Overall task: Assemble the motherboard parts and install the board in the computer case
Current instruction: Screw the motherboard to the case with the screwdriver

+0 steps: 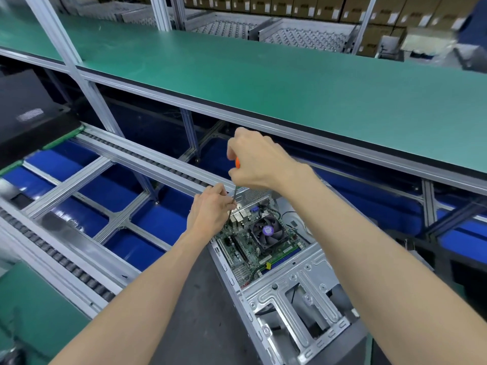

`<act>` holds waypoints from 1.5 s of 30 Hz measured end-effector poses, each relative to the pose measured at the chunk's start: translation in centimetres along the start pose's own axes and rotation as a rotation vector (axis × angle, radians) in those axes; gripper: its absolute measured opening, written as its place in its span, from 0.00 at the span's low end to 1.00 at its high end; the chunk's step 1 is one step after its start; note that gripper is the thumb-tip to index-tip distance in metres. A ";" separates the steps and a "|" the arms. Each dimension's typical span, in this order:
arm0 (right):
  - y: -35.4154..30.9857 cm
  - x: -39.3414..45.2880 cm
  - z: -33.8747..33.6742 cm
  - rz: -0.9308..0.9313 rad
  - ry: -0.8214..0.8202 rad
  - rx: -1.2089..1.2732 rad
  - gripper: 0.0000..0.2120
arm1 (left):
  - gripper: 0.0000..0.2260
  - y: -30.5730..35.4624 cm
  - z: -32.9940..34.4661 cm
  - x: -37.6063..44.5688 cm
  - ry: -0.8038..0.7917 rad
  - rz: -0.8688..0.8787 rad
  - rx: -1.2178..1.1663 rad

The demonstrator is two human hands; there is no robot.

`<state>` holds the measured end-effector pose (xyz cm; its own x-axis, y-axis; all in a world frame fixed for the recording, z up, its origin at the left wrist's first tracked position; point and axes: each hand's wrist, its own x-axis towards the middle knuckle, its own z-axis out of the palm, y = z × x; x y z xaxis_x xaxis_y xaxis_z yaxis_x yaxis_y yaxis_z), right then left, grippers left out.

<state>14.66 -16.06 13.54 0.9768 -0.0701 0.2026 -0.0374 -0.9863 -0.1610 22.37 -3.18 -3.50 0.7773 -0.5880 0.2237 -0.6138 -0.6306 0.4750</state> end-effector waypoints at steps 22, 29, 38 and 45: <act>0.4 -1.0 0.9 0.115 0.141 -0.134 0.13 | 0.06 0.1 -0.1 0.4 -0.065 0.088 0.146; 0.2 -0.7 0.9 0.101 0.075 0.058 0.07 | 0.07 -0.1 0.0 0.1 -0.043 0.074 0.124; 0.2 -1.2 -0.2 0.015 -0.020 0.027 0.10 | 0.07 0.2 -0.3 0.2 -0.049 0.084 0.127; -0.4 -0.5 0.5 0.118 0.133 -0.128 0.12 | 0.07 0.0 -0.2 0.3 -0.050 0.086 0.143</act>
<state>14.34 -15.58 13.04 0.9281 -0.1965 0.3163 -0.1841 -0.9805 -0.0691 22.65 -3.26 -3.28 0.7153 -0.6653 0.2141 -0.6941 -0.6403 0.3290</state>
